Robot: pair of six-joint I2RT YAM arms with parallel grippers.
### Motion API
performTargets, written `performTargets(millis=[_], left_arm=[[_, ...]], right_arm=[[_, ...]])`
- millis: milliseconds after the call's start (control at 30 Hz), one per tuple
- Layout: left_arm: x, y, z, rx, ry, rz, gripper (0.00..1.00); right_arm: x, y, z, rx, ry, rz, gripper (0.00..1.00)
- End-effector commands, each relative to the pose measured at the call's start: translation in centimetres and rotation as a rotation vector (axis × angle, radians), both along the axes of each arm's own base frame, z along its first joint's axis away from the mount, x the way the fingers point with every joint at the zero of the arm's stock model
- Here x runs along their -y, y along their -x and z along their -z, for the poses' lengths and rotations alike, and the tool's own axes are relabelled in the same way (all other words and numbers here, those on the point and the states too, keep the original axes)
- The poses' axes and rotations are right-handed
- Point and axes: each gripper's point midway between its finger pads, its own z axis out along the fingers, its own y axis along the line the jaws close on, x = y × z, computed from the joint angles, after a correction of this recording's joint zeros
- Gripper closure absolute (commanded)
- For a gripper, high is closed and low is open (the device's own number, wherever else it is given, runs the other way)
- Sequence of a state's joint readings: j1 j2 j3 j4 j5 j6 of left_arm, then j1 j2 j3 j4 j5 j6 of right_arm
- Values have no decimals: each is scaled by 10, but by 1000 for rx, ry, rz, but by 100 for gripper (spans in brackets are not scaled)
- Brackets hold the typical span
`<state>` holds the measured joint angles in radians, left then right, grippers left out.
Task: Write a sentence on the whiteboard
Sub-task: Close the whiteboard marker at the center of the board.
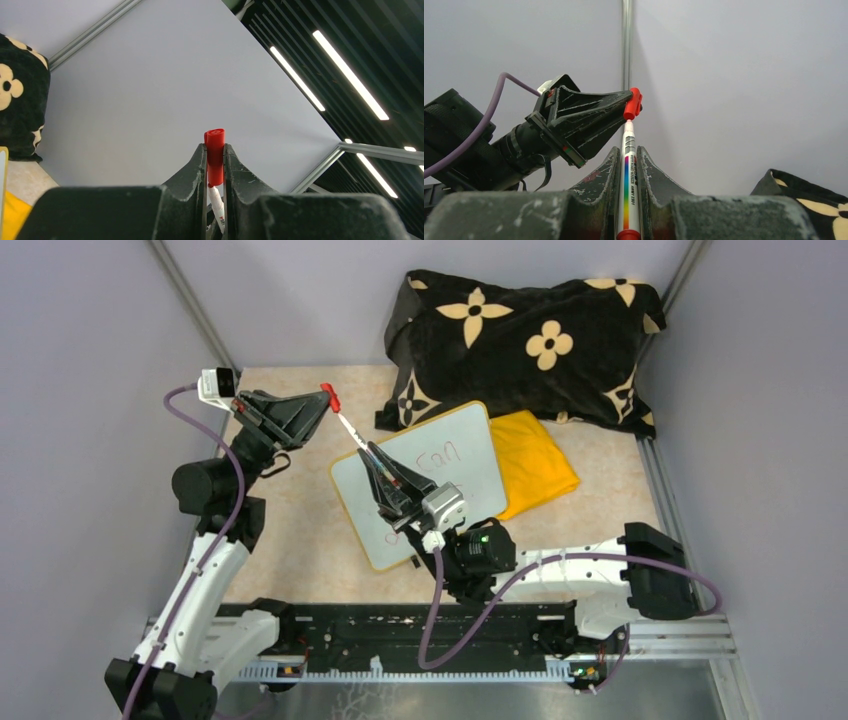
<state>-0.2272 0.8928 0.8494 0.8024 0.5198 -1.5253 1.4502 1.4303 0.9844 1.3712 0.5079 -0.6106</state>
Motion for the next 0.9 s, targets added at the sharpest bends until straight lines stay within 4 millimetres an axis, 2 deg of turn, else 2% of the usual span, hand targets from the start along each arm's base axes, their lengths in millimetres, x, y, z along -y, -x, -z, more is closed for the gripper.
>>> performTargets(millis=[0, 567, 867], left_arm=[[2, 8, -2, 25, -7, 11, 100], [4, 3, 7, 7, -28, -5, 100], [6, 5, 5, 11, -33, -3, 100]], right_arm=[[12, 4, -28, 11, -95, -2, 100], [16, 3, -34, 23, -109, 21, 100], [11, 2, -31, 23, -95, 32, 100]])
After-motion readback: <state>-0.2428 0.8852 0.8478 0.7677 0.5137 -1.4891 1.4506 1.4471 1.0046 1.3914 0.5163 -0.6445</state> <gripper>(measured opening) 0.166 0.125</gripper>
